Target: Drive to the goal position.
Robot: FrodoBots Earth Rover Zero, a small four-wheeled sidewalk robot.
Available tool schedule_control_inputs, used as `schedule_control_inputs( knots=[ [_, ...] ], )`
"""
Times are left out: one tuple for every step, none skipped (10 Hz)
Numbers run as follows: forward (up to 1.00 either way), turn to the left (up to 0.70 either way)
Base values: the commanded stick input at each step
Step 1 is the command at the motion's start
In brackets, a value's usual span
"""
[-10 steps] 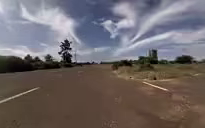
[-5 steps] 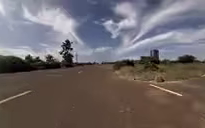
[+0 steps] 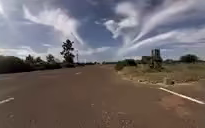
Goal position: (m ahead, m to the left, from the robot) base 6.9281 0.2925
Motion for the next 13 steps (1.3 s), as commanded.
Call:
schedule_control_inputs(
  knots=[
    [1.00,0.00],
    [1.00,0.00],
    [1.00,0.00],
    [1.00,0.00],
    [1.00,0.00],
    [1.00,0.00],
    [1.00,0.00],
    [1.00,0.00],
    [1.00,0.00],
    [1.00,0.00],
    [1.00,0.00],
    [1.00,0.00],
    [1.00,0.00]
  ],
)
